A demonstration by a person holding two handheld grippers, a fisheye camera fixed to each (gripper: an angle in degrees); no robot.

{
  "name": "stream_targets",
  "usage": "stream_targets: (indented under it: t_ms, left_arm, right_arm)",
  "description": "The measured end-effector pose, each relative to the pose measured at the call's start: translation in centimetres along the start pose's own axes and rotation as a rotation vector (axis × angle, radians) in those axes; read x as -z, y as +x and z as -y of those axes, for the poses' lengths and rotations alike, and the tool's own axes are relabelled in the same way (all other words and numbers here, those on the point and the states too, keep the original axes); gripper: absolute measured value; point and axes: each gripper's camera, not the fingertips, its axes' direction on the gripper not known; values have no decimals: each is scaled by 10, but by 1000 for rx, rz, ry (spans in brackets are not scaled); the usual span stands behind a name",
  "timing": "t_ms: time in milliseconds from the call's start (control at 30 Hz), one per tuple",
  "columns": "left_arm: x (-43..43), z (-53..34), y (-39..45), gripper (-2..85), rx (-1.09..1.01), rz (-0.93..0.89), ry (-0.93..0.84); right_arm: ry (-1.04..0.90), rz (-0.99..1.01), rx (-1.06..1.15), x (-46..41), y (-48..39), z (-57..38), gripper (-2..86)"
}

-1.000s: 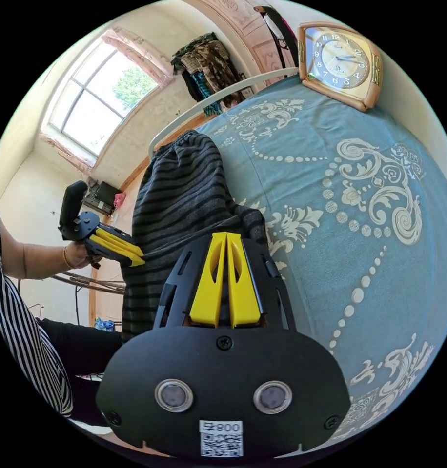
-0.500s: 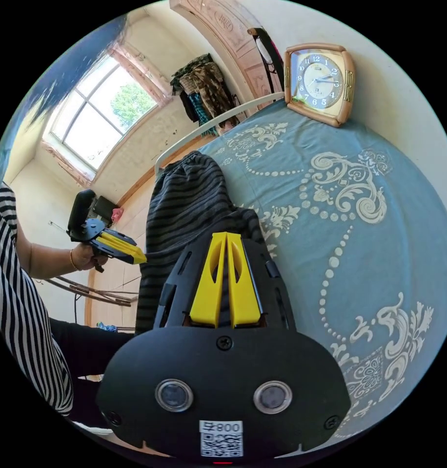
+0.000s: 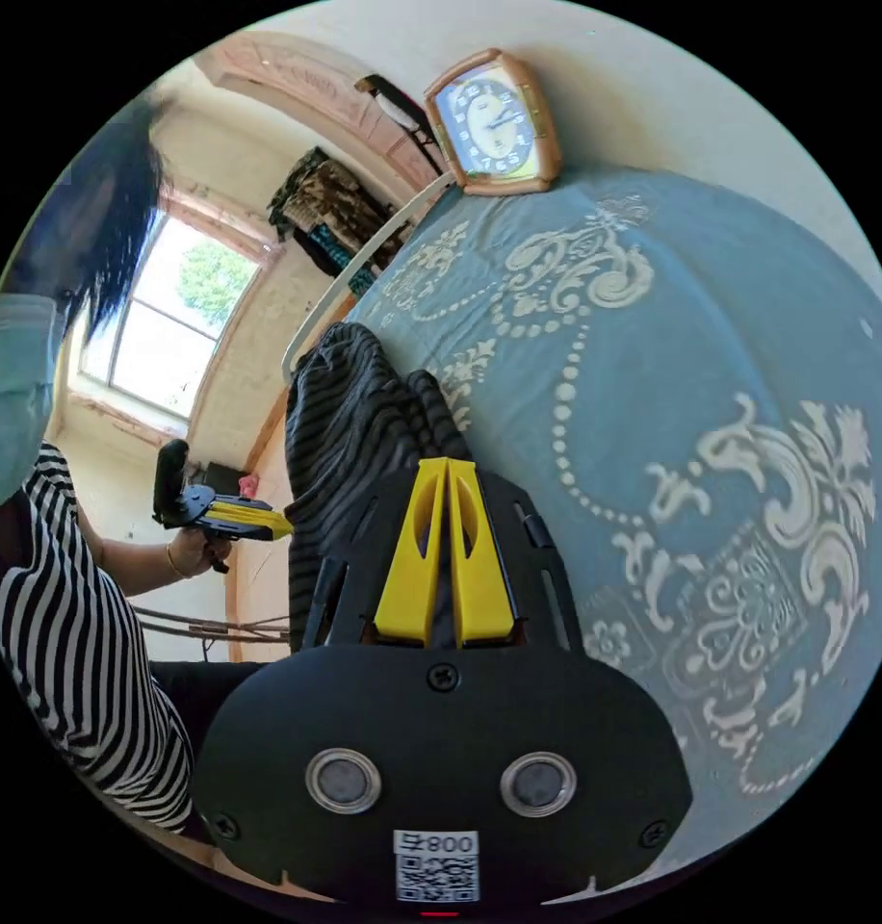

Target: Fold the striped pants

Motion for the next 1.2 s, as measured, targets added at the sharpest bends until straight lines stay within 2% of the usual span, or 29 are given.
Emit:
stream_targets:
  t_ms: [100,233,467,800,1200]
  left_arm:
    - [-4,-8,14,9,-27,-92,-19]
    - [-31,-33,24,27,11,-272,-153]
    - [-74,-69,4,79,193,-503,-335]
    - [-109,-82,-27,113,359,-726,-288]
    - [-128,-113,-55,50,523,-871,-227]
  right_arm:
    - [28,-35,-113,37,27,-38,19]
    - [-34,7,-284,57,62,-89,49]
    - [109,161,-433,82,94,-138,74]
    - [-16,293,-460,64,116,-143,106]
    - [-25,444,-501,67,134,-134,64]
